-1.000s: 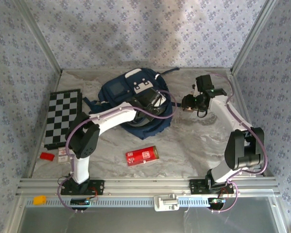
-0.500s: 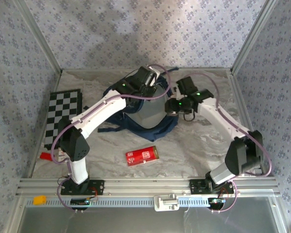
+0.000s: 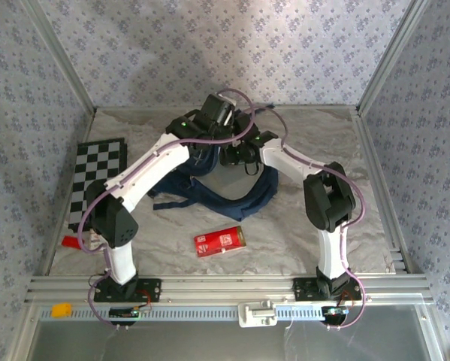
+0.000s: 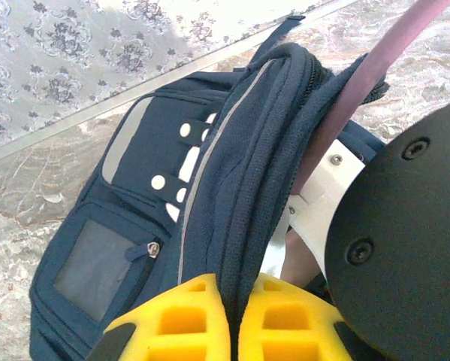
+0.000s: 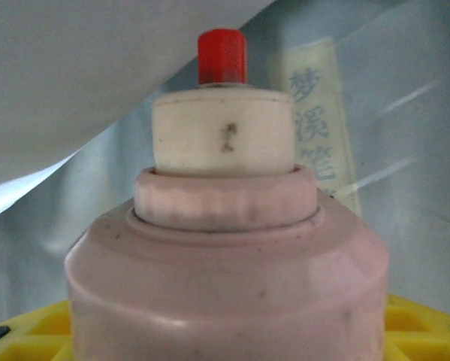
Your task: Pack the student bag
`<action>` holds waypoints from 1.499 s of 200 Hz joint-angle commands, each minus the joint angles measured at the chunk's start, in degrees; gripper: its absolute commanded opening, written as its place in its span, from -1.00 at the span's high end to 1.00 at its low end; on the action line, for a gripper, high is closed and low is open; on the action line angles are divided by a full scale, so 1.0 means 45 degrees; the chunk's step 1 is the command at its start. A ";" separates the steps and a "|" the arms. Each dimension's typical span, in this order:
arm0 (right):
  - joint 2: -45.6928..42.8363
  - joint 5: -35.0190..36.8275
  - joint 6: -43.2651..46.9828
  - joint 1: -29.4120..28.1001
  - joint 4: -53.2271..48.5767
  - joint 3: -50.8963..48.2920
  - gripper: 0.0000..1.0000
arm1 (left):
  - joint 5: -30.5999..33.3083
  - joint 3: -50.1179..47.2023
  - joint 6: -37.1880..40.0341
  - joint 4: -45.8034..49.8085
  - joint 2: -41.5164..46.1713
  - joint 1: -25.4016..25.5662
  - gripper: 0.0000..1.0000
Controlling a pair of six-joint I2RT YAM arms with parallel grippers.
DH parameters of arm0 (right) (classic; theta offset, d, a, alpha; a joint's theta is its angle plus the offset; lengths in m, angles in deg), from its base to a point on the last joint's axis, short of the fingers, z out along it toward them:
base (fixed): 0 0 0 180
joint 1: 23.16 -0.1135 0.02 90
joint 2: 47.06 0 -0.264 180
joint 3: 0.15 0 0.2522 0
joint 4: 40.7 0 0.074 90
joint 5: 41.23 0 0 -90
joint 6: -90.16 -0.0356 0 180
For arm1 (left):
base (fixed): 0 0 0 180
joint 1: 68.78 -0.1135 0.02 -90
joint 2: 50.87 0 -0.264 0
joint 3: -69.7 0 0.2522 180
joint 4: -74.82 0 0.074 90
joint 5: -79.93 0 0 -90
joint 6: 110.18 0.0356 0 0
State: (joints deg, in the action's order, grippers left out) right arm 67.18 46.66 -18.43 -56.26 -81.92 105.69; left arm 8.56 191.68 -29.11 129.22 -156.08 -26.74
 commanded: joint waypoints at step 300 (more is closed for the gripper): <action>-0.9582 -0.3313 -0.2966 0.3402 0.1351 -0.8160 -0.57 | -0.6852 -0.3189 -0.2404 -0.1390 0.3067 0.0123 -0.12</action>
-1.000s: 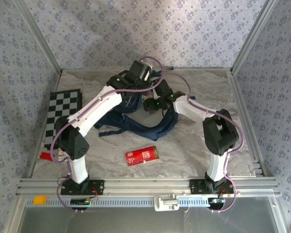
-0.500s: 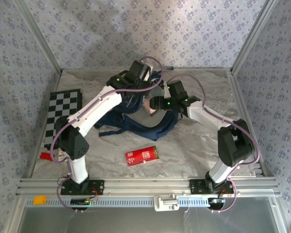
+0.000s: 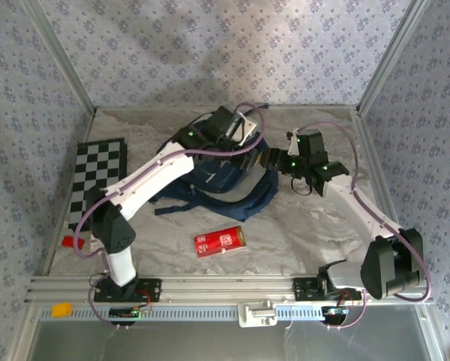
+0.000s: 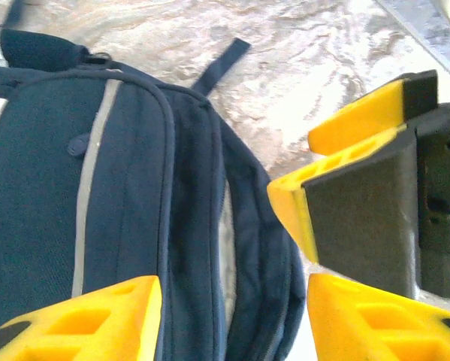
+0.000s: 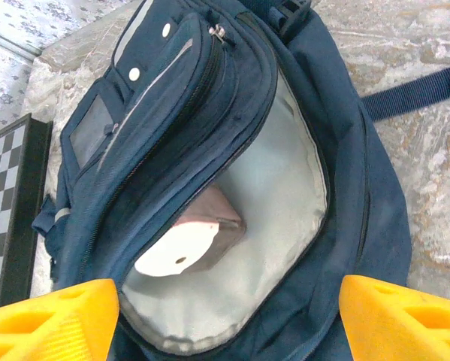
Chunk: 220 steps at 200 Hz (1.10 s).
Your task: Pack the student bag
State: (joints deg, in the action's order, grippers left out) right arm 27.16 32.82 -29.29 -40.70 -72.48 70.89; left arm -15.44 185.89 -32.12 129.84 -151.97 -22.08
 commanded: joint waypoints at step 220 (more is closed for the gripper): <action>0.2083 -0.0972 -0.2762 -0.1305 0.1952 0.0573 -0.01 | 0.2606 -1.0707 0.0981 -0.7220 0.4698 -0.0120 -0.63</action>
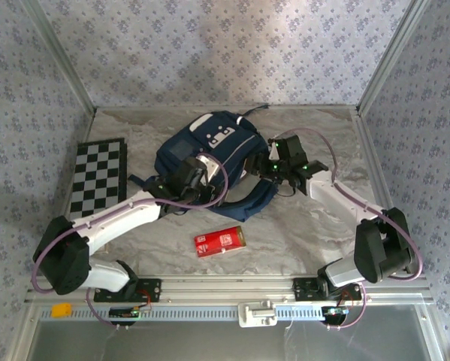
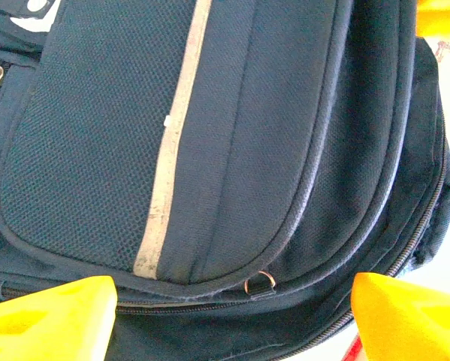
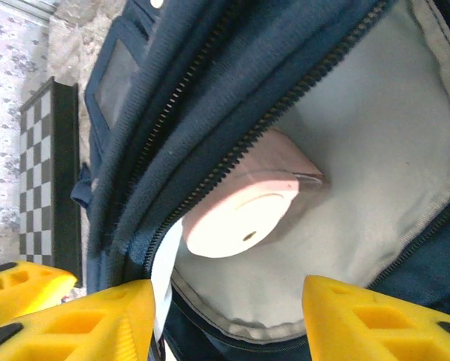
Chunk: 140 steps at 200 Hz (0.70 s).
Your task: Pack the student bag
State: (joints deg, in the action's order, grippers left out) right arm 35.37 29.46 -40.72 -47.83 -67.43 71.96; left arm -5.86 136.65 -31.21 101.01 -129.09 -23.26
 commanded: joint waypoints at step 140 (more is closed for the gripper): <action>-0.0541 0.0334 0.0544 0.1218 -0.2007 0.1150 0.00 | -0.2954 0.0039 -0.5253 -0.0145 0.0751 -0.4036 -0.54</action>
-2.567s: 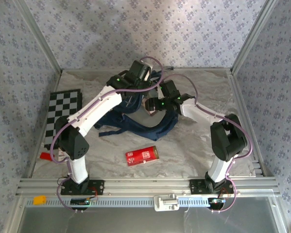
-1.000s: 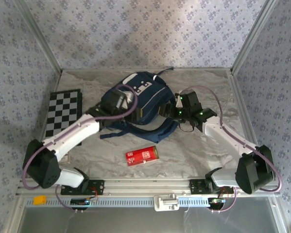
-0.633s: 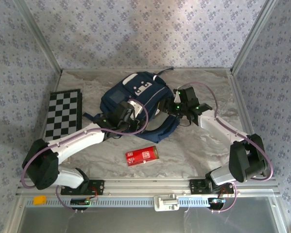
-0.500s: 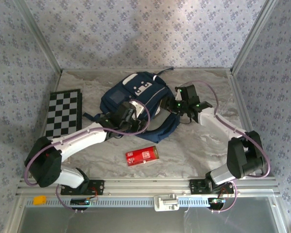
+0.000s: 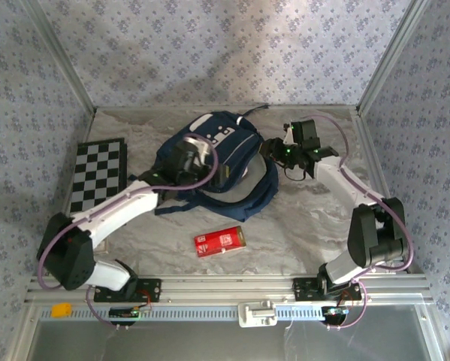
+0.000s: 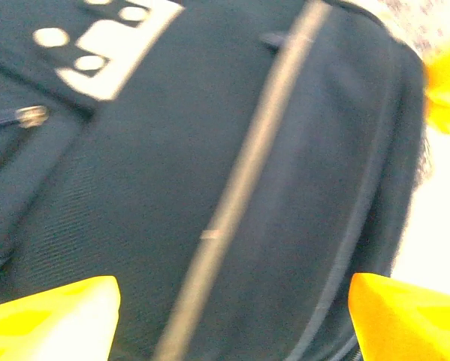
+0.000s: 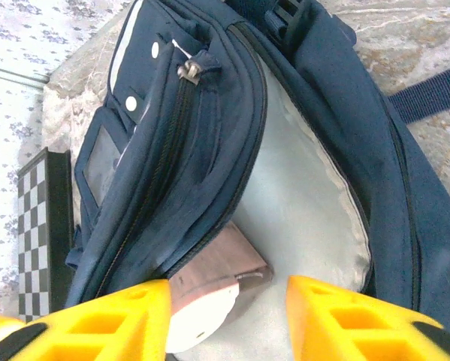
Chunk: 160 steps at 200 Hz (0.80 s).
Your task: Pack the student bag
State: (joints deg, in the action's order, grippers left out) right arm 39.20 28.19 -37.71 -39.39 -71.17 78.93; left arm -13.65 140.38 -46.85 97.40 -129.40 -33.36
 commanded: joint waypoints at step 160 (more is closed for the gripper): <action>-0.0926 0.0992 -0.3068 -0.2610 0.1785 -0.2146 0.23 | -0.4334 -0.0541 -0.6964 -0.1629 -0.4426 -0.4787 0.26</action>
State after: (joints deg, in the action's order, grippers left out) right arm 34.72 32.26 -50.82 -52.42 -65.40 69.29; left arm -31.61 135.42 -73.98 92.48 -146.60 -55.17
